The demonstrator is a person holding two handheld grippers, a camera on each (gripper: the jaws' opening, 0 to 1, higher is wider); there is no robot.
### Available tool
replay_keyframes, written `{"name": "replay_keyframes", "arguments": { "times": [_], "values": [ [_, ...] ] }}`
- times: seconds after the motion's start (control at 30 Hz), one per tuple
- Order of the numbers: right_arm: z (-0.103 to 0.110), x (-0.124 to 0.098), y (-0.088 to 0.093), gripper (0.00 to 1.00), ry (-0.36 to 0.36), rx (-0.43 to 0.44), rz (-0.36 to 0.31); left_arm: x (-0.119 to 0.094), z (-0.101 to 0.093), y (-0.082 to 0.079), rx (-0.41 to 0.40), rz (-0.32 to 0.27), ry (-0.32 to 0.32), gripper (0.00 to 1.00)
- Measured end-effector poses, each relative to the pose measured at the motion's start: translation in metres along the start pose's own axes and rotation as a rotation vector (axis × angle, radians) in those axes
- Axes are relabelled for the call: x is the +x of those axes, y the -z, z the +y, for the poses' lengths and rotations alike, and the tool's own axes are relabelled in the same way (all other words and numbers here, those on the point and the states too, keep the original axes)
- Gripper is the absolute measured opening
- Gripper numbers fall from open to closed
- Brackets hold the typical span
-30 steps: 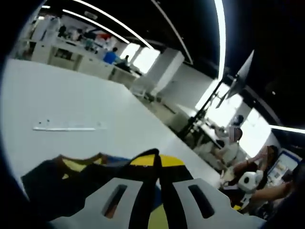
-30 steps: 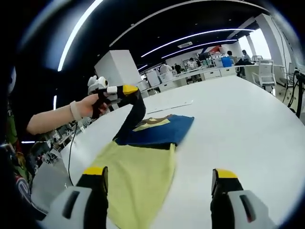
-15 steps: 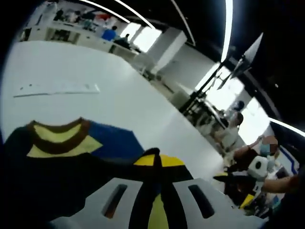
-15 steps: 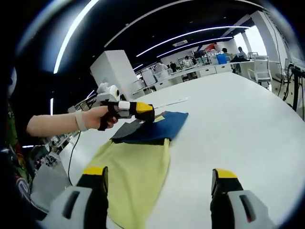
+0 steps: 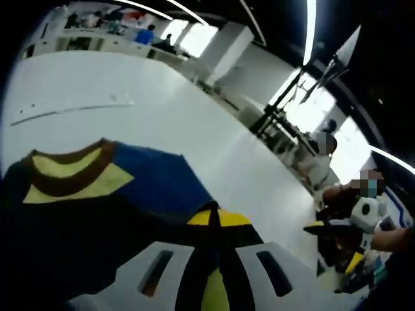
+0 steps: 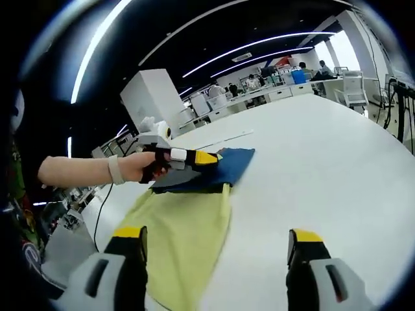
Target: Fold the garment on the visible template until the final outline fits inside the template.
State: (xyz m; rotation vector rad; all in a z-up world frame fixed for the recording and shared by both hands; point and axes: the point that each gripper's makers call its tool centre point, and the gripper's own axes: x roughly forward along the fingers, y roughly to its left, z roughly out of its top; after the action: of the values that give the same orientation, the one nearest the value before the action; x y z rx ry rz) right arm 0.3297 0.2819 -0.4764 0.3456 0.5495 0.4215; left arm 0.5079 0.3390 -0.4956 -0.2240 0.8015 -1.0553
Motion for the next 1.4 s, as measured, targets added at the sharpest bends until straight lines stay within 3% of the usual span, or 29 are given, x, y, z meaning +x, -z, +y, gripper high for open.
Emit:
{"name": "replay_keyframes", "arguments": {
  "times": [0.23,0.37,0.5,0.67,1.2,1.4],
  "values": [
    [-0.002,0.001,0.004,0.9,0.004,0.01,0.007,0.009,-0.001,-0.002,0.137,0.008,-0.002,0.0],
    [-0.002,0.001,0.006,0.9,0.004,0.015,0.01,0.012,-0.012,-0.01,0.149,-0.016,0.04,0.01],
    [-0.002,0.002,0.005,0.9,0.003,0.015,0.012,0.014,-0.02,-0.016,0.193,-0.04,0.048,0.19],
    [-0.003,0.002,0.005,0.9,0.003,0.015,0.012,0.016,-0.032,-0.022,0.235,-0.062,0.085,0.25],
    [0.003,0.004,0.005,0.9,-0.002,0.007,0.019,0.009,-0.048,-0.033,0.273,-0.117,0.123,0.48],
    [0.005,0.005,0.004,0.9,-0.009,0.0,0.025,-0.003,-0.042,-0.039,0.261,-0.135,0.113,0.48]
  ]
}}
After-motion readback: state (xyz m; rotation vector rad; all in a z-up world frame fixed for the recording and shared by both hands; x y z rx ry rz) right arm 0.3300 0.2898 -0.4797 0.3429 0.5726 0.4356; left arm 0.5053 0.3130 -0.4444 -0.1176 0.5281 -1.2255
